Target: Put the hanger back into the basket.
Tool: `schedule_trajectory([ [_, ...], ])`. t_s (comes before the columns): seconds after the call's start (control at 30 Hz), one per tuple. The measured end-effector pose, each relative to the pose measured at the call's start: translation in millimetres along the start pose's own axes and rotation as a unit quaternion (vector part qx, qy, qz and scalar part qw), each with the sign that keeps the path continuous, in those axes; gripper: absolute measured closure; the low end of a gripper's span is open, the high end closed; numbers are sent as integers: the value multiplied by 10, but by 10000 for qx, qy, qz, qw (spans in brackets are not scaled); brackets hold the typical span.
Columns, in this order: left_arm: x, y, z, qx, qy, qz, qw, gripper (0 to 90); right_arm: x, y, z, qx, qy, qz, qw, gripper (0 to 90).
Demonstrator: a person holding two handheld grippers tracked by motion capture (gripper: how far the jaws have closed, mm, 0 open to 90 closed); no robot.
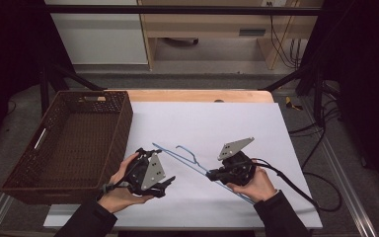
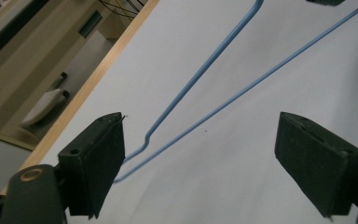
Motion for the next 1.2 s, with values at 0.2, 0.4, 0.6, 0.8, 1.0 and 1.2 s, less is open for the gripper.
schedule_trajectory([
  [0.2,119,-39,-80,394,-161,87,9991,212,18,35,67,-62,-160,24,9999,879],
  [0.4,199,-70,-120,776,-329,121,9964,293,41,55,106,-83,-337,44,9994,878],
  [0.6,236,-74,-117,1102,-500,186,9925,451,64,47,125,-58,-443,57,9990,878],
  [0.8,292,-77,-98,1297,-620,287,9892,577,87,33,134,-32,-520,42,9986,878],
  [1.0,309,-103,-119,1568,-800,296,9839,713,117,28,146,-46,-580,53,9983,878],
  [1.2,337,-124,-151,1633,-847,179,9828,820,106,29,166,-49,-635,28,9980,878],
])
Point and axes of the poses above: each handheld gripper's, and its own axes: x roughly forward along the jaws, y roughly out of its underside, z roughly to its left, the point moved 9 cm from there along x, roughly forward along the jaws, and after that the axes turned 15 degrees about z, right-handed, at the moved point
